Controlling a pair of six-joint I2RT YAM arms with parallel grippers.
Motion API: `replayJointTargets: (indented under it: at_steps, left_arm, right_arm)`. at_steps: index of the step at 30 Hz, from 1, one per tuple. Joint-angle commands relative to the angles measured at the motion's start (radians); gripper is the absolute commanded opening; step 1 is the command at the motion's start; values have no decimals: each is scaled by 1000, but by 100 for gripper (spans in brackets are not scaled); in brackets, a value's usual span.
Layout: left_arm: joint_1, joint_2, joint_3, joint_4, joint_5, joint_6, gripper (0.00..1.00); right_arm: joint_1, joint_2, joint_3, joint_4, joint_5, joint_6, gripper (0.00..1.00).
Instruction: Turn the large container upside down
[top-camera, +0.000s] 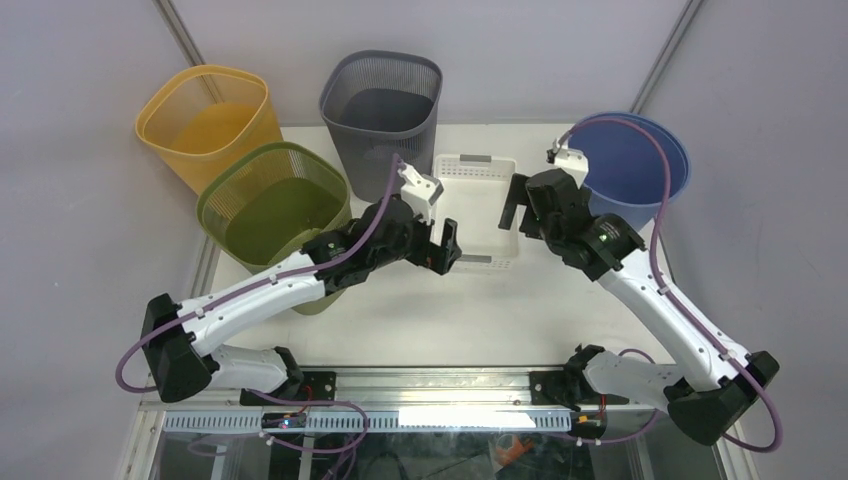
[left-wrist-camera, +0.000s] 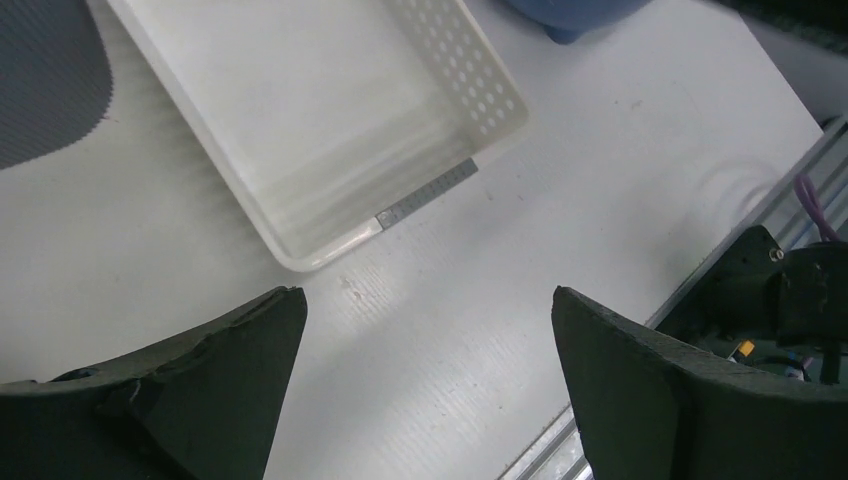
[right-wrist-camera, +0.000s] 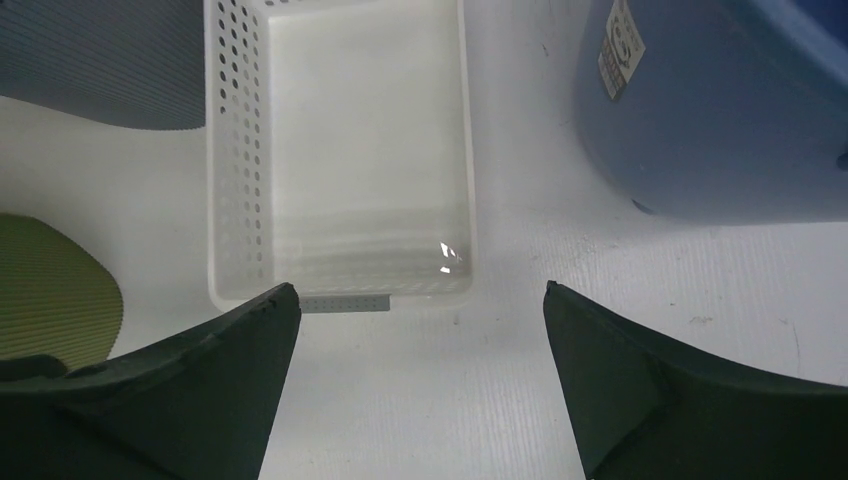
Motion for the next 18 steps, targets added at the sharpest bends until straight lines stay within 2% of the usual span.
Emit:
replayJointTargets:
  at_steps: [1,7,9,13,18]
  left_arm:
    - [-45,58,2,66,1,-31,99]
    - [-62,88,33,66,-1,-40,99]
    - [-62,90,37,65,-2,-36,99]
    - [-62,90,30,65,18,-35,99]
    - [-62,94,22,66,44,-38,99]
  right_arm:
    - [4,-42,149,37,52,-83,97]
    - [-34,17,351,7,249,-284,99]
    - [-118,63,422,-36,216,-310,100]
    - [-284,116,485,-73,37,-339,99]
    - [-394,182,530,-112,-91,-373,100]
